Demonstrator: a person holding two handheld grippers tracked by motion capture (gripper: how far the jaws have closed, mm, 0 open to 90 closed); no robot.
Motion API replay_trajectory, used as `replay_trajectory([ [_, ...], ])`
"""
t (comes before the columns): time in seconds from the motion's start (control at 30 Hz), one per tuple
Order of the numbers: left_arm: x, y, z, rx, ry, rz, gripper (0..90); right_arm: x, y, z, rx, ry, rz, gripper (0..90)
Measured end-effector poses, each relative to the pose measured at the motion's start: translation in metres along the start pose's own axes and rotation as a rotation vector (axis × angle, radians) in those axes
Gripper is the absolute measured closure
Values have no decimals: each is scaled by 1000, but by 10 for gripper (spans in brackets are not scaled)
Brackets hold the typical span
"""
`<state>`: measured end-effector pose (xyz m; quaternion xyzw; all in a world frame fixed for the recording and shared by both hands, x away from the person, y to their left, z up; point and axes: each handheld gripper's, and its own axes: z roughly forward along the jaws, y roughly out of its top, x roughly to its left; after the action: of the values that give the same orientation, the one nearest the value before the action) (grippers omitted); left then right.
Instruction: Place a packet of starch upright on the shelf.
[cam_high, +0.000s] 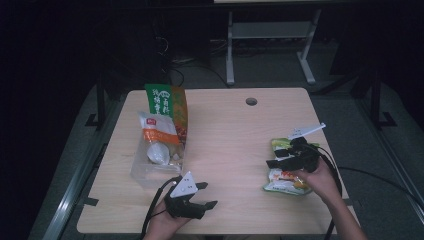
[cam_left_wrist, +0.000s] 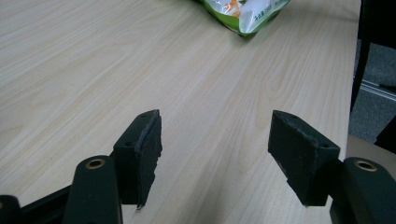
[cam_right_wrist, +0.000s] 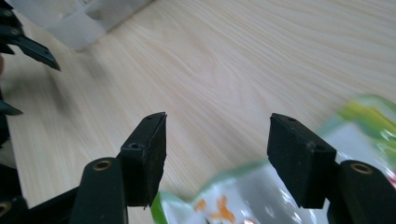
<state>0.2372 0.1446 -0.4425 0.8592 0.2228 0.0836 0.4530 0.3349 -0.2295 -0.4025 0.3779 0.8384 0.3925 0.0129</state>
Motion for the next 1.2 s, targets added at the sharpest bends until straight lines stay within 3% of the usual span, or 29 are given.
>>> replay_trajectory([
  [0.17,0,0,1,-2,2,1,346,-12,-17,-15,21,-66,45,367],
  [0.43,0,1,2,-13,5,-13,346,-26,-39,-31,44,-147,73,378],
  [0.67,-4,6,7,-9,-5,0,346,-29,-58,-32,68,-149,87,386],
  [0.77,-6,10,12,8,-11,14,346,-32,-62,-34,49,-150,92,381],
  [0.83,-7,13,16,10,-15,26,346,-37,-66,-40,33,-167,113,366],
  [1.0,-6,22,24,9,-40,10,346,-52,-74,-48,32,-219,152,327],
  [1.2,-5,42,39,-14,-74,-9,342,-71,-81,-49,27,-208,218,295],
])
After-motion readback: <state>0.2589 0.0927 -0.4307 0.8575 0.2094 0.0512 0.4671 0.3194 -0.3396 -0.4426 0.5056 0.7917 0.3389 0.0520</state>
